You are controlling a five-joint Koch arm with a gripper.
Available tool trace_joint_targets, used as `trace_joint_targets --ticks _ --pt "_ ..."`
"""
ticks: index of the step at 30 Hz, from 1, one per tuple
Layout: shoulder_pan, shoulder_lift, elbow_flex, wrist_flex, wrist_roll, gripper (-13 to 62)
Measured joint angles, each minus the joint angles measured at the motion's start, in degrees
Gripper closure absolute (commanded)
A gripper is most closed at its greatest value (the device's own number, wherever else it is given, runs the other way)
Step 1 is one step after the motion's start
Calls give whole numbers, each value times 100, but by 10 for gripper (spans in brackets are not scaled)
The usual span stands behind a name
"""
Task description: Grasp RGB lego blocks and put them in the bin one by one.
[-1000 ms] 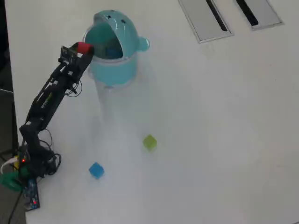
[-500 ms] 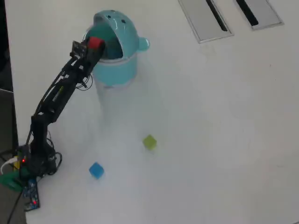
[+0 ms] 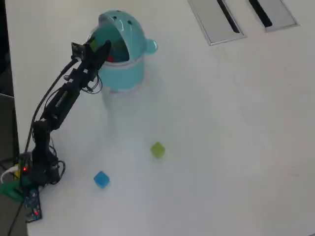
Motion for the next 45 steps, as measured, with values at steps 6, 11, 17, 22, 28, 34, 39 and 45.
trace_joint_targets --ticks 6,11,17,22,28,34,39,45 --pt "9 396 1354 -308 -18 202" --pt "132 1318 2566 -791 378 192" --pt "896 2268 3410 -800 413 192" --pt "1547 2900 4210 -800 413 192" --pt "2470 3604 4720 26 782 192" --pt "3349 3674 5045 185 773 192" --pt "3718 3674 5045 668 773 178" --pt "4184 3612 5282 984 773 178"
